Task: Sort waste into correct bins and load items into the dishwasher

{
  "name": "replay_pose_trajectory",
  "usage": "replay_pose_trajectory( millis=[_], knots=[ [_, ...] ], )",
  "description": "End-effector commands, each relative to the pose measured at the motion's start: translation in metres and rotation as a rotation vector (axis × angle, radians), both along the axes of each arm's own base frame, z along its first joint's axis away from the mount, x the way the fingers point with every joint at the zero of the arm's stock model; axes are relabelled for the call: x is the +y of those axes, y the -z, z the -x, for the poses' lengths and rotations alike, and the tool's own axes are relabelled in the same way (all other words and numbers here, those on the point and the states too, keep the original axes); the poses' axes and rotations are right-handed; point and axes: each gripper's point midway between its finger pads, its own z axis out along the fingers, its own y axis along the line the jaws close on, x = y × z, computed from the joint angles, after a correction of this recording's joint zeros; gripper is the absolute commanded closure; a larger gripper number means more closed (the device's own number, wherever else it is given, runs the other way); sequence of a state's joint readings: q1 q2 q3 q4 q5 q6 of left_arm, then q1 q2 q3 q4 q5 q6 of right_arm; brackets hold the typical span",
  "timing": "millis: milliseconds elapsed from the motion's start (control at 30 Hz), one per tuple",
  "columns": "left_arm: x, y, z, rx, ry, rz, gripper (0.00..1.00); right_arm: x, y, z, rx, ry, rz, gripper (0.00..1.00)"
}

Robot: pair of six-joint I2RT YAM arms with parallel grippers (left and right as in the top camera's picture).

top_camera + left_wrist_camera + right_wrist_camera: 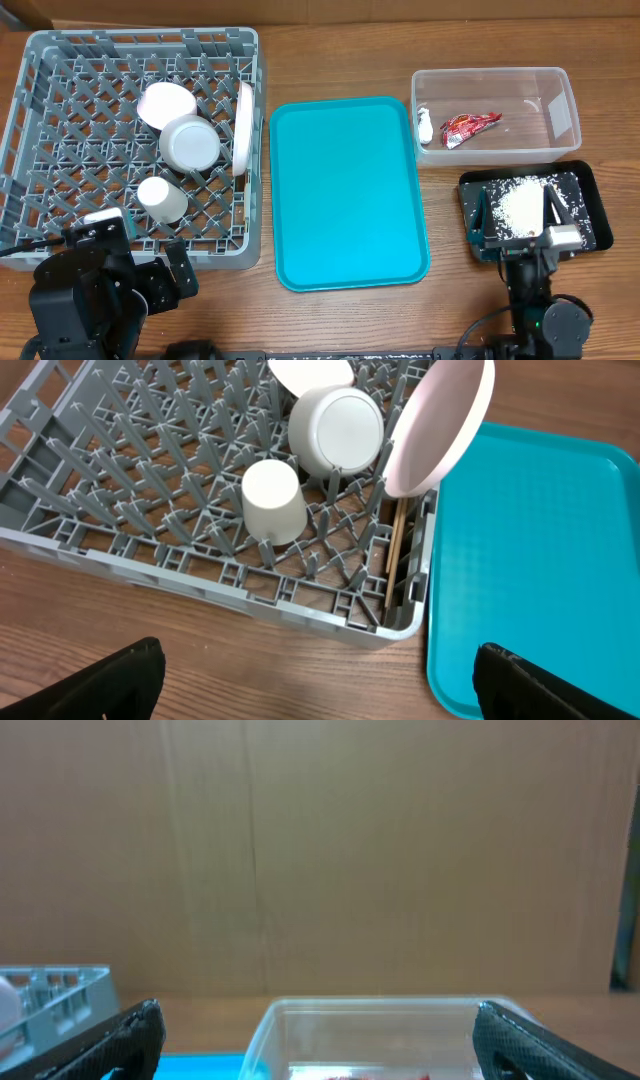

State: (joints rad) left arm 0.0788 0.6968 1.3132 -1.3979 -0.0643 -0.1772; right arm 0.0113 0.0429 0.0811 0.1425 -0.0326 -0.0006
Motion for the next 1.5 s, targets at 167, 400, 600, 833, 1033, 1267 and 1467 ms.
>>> replay_pose_trajectory(
  millis=[167,400,600,833,1033,1267,1467],
  knots=[
    [-0.001,0.001,-0.001,0.001,0.01,-0.002,0.0,-0.01,0.024,-0.003,0.019,0.063,0.05,0.0],
    [-0.001,0.001,-0.001,0.001,0.01,-0.002,0.0,-0.01,0.061,-0.009,0.17,0.065,0.095,0.0],
    [-0.001,0.001,-0.001,0.001,0.01,-0.002,0.0,-0.006,0.083,-0.009,0.258,0.043,0.1,0.0],
    [-0.001,0.001,-0.001,0.001,0.01,-0.002,0.0,-0.006,0.083,-0.009,0.258,0.043,0.1,0.0],
    [-0.001,0.001,-0.001,0.001,0.01,-0.002,0.0,-0.006,0.083,-0.009,0.258,0.043,0.1,0.0],
    [-0.001,0.001,-0.001,0.001,0.01,-0.002,0.0,-0.006,0.083,-0.009,0.258,0.043,0.1,0.0],
    [-0.001,0.001,-0.001,0.001,0.01,-0.002,0.0,-0.006,0.083,-0.009,0.258,0.043,0.1,0.0]
  ],
)
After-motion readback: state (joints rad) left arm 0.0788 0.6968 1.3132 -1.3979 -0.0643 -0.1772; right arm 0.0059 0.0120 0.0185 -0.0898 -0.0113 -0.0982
